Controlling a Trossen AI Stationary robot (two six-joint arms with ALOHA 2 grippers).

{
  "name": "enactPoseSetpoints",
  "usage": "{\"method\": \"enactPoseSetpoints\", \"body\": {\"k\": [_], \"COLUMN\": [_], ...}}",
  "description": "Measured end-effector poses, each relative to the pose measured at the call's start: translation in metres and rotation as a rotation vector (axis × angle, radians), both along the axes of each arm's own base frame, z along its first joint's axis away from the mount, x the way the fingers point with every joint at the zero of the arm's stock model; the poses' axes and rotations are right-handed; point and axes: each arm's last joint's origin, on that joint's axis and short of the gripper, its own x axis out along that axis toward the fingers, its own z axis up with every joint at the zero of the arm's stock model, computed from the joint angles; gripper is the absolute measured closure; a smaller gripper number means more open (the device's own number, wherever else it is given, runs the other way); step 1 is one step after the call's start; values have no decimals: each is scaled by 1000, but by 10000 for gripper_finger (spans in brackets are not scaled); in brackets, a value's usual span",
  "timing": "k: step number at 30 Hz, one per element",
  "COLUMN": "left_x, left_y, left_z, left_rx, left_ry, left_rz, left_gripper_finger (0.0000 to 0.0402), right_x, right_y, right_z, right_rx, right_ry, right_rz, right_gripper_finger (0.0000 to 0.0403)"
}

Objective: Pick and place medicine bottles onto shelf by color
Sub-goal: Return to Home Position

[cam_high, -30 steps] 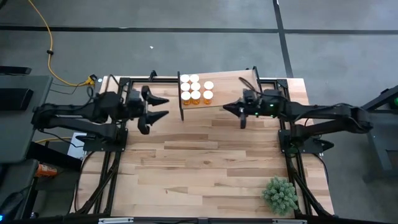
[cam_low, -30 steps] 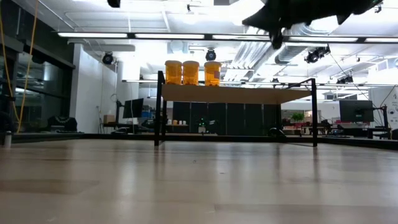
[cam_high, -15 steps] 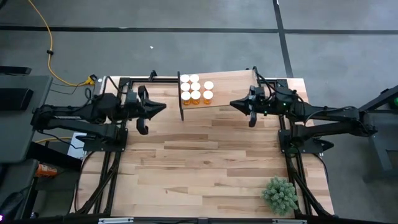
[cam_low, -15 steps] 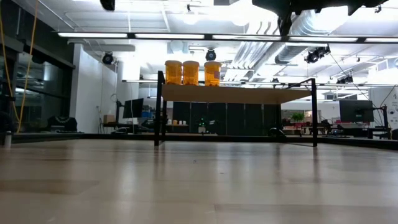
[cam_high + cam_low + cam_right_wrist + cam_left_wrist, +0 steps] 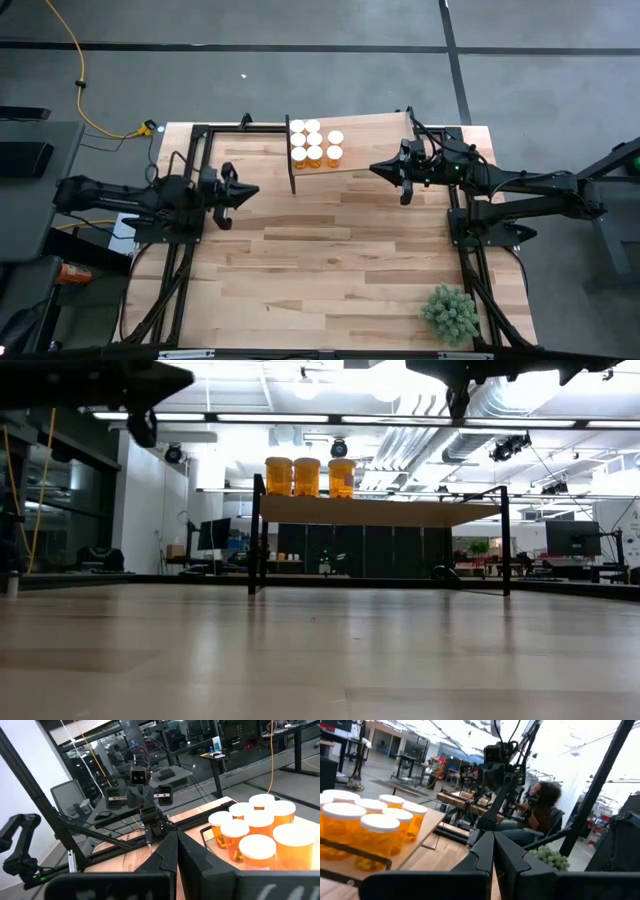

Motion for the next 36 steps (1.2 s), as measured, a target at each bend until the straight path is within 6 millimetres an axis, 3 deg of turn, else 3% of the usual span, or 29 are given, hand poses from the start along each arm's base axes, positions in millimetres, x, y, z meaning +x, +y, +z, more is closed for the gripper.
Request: {"method": "enactPoseSetpoints", "body": {"k": [14,20,22,30,36], "left_x": [-48,-38,-37,-36,-36], "left_y": [-2,-1,-1,-2,-2], "left_z": [-18,-49,-60,-62,-63], "left_rx": [3,-11,-37,86,36], "left_ry": [36,18,91,157,151], "left_rz": [-19,-48,-42,-75,-76], "left_gripper_finger": [401,401,401,401,401], "right_x": [0,0,0,0,-5], "right_y": [0,0,0,1,5], "right_z": [0,0,0,-1,-1], "right_rx": [176,180,180,174,164], "right_ry": [-14,-14,-14,-7,25], "right_rz": [0,2,2,37,114], "right_gripper_finger": [403,403,403,403,403]}}
